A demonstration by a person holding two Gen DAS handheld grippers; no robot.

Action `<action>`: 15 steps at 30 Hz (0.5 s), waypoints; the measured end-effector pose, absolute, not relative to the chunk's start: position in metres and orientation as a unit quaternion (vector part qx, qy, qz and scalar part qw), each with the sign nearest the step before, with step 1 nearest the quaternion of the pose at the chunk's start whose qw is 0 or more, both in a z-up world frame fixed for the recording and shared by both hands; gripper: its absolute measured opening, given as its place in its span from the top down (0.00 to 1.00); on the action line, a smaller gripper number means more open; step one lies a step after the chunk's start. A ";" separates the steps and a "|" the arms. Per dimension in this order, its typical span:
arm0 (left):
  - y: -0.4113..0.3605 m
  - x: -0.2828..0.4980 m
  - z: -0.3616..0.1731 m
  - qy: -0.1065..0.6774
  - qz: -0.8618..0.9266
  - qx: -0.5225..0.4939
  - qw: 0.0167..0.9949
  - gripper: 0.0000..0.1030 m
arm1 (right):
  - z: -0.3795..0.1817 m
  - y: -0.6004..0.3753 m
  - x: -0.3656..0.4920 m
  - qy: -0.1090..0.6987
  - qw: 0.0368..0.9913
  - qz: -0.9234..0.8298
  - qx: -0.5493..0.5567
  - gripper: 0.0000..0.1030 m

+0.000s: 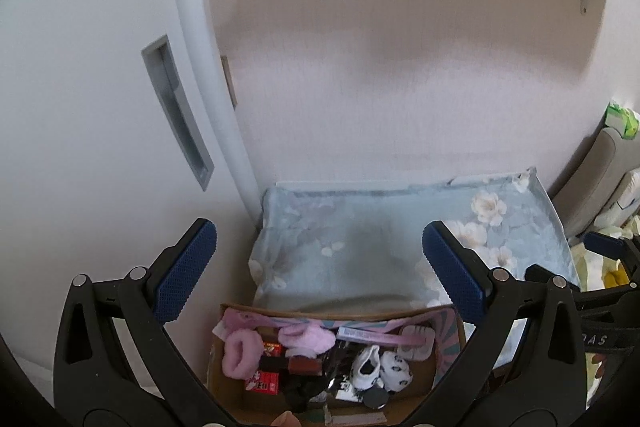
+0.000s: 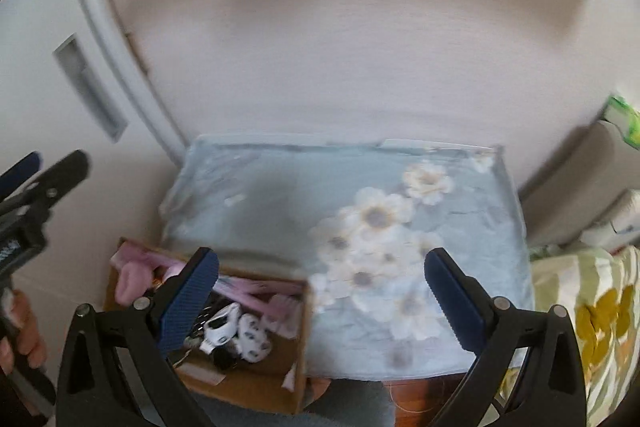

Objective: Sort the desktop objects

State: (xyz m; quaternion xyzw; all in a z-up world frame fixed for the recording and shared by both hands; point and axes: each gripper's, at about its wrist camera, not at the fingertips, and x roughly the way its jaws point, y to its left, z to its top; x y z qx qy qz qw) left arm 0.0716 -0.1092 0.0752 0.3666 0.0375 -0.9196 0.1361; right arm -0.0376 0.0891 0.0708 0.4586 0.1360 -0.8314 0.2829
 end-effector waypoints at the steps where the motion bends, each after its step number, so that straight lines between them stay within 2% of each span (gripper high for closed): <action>1: -0.109 0.070 0.075 0.035 -0.920 0.365 0.139 0.00 | 0.070 0.092 -0.040 0.130 0.277 -0.835 0.458 0.01; 15: -0.105 0.044 0.061 0.030 -0.917 0.378 0.124 0.00 | 0.058 0.108 -0.060 0.093 0.230 -0.858 0.449 0.01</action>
